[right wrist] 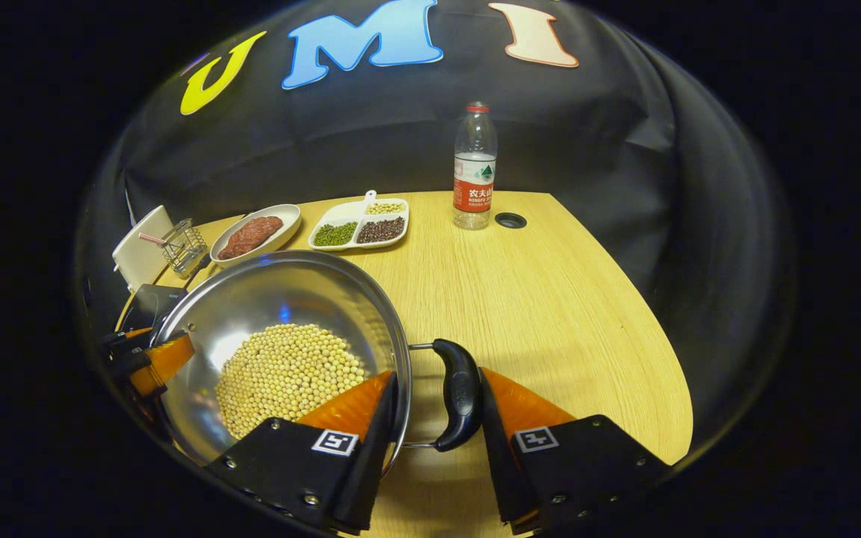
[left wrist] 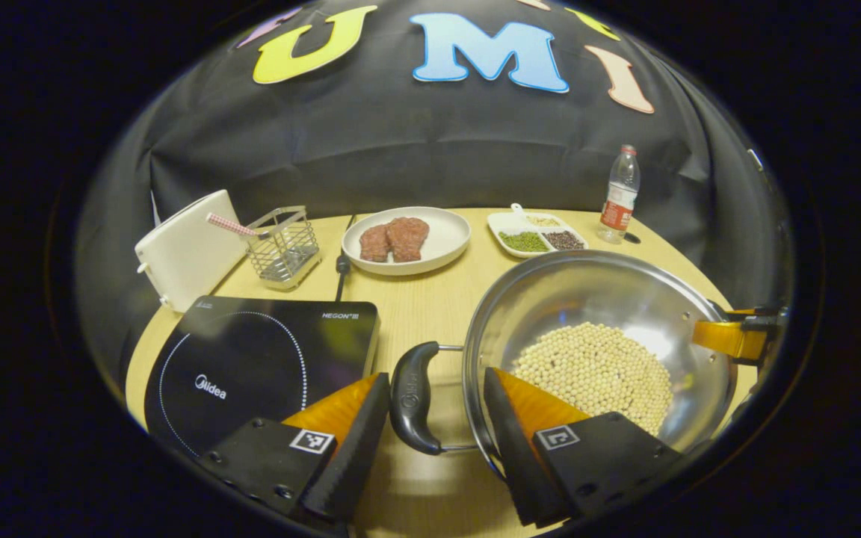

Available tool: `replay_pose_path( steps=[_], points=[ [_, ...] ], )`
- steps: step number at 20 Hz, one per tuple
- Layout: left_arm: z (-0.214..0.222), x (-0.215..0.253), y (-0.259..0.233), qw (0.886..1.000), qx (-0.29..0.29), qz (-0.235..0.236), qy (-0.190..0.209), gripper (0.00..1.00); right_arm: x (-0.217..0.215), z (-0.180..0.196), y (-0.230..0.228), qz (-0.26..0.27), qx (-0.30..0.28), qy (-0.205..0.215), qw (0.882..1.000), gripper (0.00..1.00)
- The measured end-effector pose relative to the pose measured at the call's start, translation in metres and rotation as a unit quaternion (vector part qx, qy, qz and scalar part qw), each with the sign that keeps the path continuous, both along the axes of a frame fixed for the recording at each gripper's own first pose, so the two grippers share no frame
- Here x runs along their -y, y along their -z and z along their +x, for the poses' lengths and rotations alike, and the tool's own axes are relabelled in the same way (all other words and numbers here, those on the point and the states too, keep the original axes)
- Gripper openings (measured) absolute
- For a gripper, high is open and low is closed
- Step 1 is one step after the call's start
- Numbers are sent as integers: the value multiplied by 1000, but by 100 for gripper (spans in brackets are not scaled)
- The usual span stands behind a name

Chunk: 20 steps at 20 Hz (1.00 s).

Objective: First push the handle of the pot to place it horizontally, then grasp the pot with both hands and set it on the induction cooktop.

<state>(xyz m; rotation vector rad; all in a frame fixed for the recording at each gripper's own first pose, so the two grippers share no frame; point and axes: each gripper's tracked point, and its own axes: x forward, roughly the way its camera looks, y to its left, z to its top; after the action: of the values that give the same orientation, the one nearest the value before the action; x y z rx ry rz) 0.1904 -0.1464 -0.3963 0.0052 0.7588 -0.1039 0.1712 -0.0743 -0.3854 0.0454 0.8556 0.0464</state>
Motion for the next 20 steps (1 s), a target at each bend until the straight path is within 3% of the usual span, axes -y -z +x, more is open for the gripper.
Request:
replay_pose_path(
  steps=[1,2,3,4,5,7,8,11,12,13,20],
  points=[
    [0,2,0,1000,1,-3,0,82,0,-1,0,2,-1,1,1000,57],
    [0,3,0,1000,-2,-4,3,81,0,-1,-1,2,0,1,1000,61],
    [-1,3,-2,1000,-2,-2,3,77,0,0,0,4,0,1,1000,57],
    [1,3,1,1000,-3,1,2,70,0,0,-1,4,-3,1,1000,61],
    [1,4,0,1000,-3,-1,0,77,-1,-1,0,6,-2,3,1000,58],
    [1,4,0,1000,-2,-5,-5,72,0,0,0,6,-2,0,1000,49],
    [0,4,-1,1000,-3,-3,-2,67,0,-1,0,6,-4,-1,1000,55],
    [1,5,-1,1000,-1,-5,-4,68,0,-2,-1,2,-4,0,1000,55],
    [2,4,-1,1000,0,-5,-4,64,0,-3,-2,-3,-2,-3,1000,55],
    [1,5,-1,1000,-2,-6,-3,68,1,-4,-2,-5,-4,-2,1000,55],
    [-2,9,-20,1000,19,-7,3,68,7,-11,-21,-9,10,5,1000,55]
  ],
)
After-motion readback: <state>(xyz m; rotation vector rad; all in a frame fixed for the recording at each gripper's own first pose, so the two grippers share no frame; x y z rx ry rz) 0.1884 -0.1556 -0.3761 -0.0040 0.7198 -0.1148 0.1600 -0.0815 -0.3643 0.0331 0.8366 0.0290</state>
